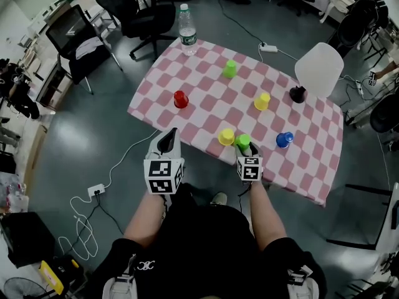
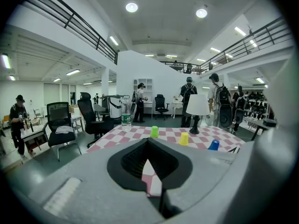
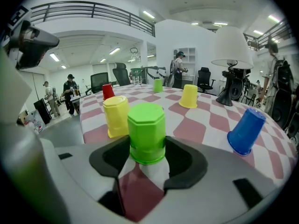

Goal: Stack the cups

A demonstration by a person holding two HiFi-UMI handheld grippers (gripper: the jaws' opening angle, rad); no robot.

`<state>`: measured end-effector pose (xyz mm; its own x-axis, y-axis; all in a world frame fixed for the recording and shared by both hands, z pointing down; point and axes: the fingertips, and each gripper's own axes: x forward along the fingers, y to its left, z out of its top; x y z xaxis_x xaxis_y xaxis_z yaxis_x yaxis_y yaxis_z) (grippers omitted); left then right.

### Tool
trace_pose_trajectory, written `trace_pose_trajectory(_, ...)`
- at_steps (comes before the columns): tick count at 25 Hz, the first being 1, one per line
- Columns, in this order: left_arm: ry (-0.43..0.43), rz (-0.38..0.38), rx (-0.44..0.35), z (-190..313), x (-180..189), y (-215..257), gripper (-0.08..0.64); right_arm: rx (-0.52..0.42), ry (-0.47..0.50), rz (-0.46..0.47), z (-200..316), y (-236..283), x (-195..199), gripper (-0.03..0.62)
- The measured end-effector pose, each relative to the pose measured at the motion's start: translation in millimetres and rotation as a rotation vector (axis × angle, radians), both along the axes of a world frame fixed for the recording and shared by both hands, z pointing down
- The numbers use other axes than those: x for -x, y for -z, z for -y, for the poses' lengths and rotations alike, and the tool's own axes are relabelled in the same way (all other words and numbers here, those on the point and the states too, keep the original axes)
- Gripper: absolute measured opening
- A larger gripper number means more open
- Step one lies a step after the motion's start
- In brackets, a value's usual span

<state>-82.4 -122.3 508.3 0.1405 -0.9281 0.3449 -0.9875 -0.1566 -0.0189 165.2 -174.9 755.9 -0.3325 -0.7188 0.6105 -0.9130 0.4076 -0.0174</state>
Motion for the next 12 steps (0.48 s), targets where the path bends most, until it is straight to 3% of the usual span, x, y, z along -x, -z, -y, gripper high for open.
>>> trace_pose_trajectory(7, -0.016, -0.01, -0.009, 6, -5, 3, 0.015, 0.022, -0.006, 0.05, -2, 5, 2, 0.266)
trace_pose_trajectory(12, -0.023, -0.022, -0.023, 11, -10, 7, 0.015, -0.058, -0.015, 0.088, 0, 38, -1, 0.296)
